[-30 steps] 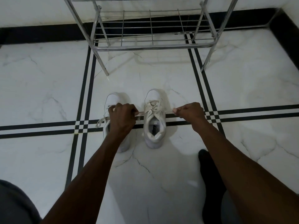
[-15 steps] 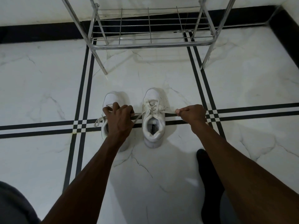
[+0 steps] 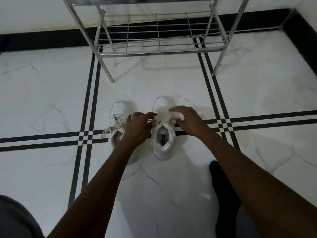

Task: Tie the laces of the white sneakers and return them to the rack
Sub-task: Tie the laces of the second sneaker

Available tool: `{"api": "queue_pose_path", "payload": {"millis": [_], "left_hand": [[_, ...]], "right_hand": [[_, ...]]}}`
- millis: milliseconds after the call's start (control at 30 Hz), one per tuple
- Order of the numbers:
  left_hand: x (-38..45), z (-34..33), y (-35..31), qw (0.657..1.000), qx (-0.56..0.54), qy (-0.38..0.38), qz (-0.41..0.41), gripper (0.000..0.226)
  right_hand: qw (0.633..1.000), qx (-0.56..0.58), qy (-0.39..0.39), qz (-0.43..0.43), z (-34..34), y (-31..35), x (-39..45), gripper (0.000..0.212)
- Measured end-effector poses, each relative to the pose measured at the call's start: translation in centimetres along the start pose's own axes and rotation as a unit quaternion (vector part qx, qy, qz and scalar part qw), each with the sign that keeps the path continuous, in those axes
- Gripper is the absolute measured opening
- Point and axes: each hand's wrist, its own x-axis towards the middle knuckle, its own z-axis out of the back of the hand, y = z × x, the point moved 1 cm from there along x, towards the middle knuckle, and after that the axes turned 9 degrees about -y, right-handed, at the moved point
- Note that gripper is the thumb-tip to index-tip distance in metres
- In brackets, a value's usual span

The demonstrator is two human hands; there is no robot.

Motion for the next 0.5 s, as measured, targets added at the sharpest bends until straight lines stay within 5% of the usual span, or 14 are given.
{"api": "queue_pose_path", "payload": {"millis": [133,300,500], "left_hand": [[-0.3,-0.6,-0.4,0.998,0.053,-0.023,0.007,0.032],[-1.4,-0.4,-0.8,0.985,0.156,-0.063,-0.041,0.009],[-1.6,-0.6,-0.5,0.964,0.236,-0.077,-0.093,0.022]], "right_hand": [[0.996,-0.074,-0.035,0.018,-1.2,-0.3,-0.6,0.010],[0.959,-0.262,-0.078,0.079,-1.2,-0.1,-1.2,0.017],[0.941,-0.319,-0.085,0.080,-1.9,0.2,-1.3,0.024]]}}
